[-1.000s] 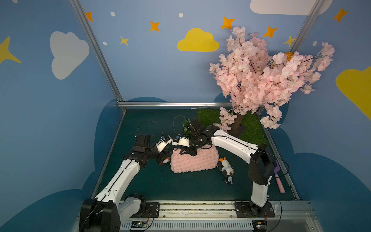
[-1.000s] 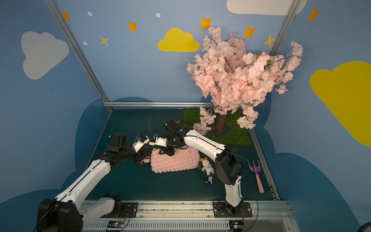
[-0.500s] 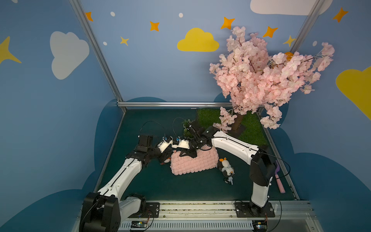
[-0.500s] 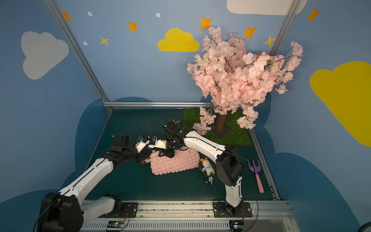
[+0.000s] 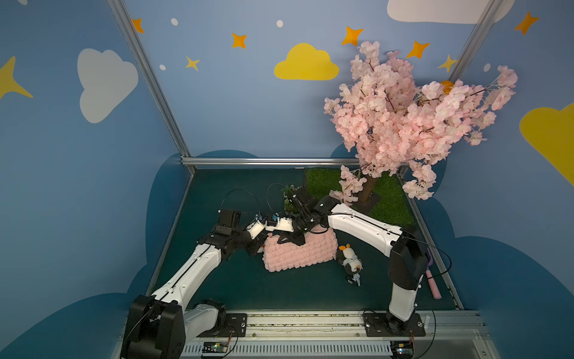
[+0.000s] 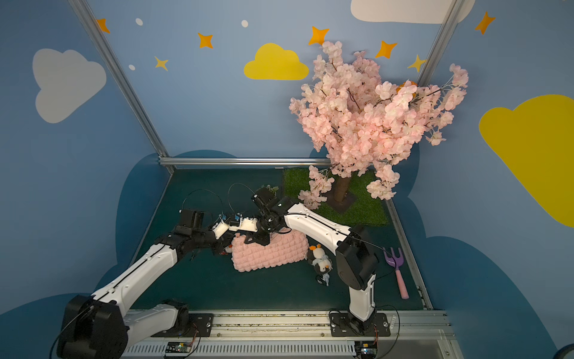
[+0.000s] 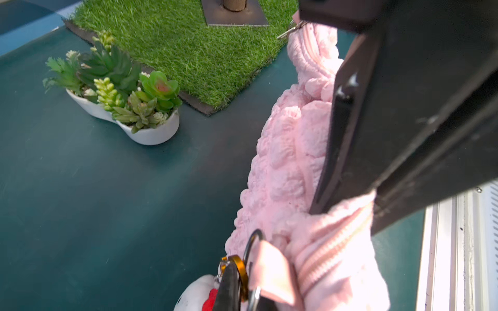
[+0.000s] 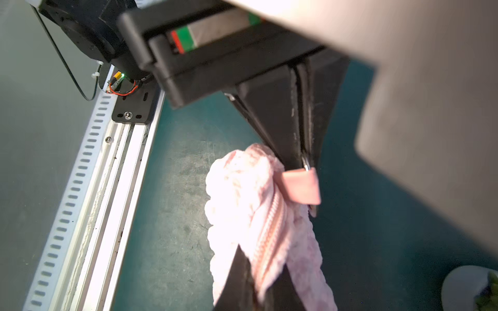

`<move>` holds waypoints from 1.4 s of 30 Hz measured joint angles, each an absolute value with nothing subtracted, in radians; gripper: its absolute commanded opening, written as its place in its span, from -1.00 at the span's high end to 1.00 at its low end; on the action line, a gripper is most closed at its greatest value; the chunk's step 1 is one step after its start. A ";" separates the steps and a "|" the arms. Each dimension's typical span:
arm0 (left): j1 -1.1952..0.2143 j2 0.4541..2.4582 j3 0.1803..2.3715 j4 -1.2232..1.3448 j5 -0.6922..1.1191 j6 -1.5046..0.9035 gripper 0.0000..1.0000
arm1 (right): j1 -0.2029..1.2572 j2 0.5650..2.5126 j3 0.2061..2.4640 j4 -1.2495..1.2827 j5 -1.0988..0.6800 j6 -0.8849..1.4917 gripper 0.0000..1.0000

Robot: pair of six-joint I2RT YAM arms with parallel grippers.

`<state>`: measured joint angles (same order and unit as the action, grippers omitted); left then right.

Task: Remove the decoration from the bag
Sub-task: Adjust the bag at the center of the board.

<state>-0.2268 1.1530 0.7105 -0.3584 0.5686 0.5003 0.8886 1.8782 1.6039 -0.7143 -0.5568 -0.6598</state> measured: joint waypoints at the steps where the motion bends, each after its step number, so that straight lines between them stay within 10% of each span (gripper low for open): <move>1: -0.227 1.149 0.716 -0.371 0.558 0.506 0.96 | 0.889 1.877 1.604 -0.714 -0.550 -0.660 1.00; 7: -0.225 1.107 0.758 -0.452 0.491 0.537 0.96 | 0.895 1.853 1.597 -0.691 -0.518 -0.658 1.00; 19: -0.228 1.019 0.785 -0.512 0.294 0.601 0.96 | 0.897 1.834 1.593 -0.667 -0.461 -0.656 0.11; 42: -0.293 0.969 0.709 -0.315 0.360 0.706 0.96 | 0.871 1.713 1.531 -0.480 -0.457 -0.488 0.17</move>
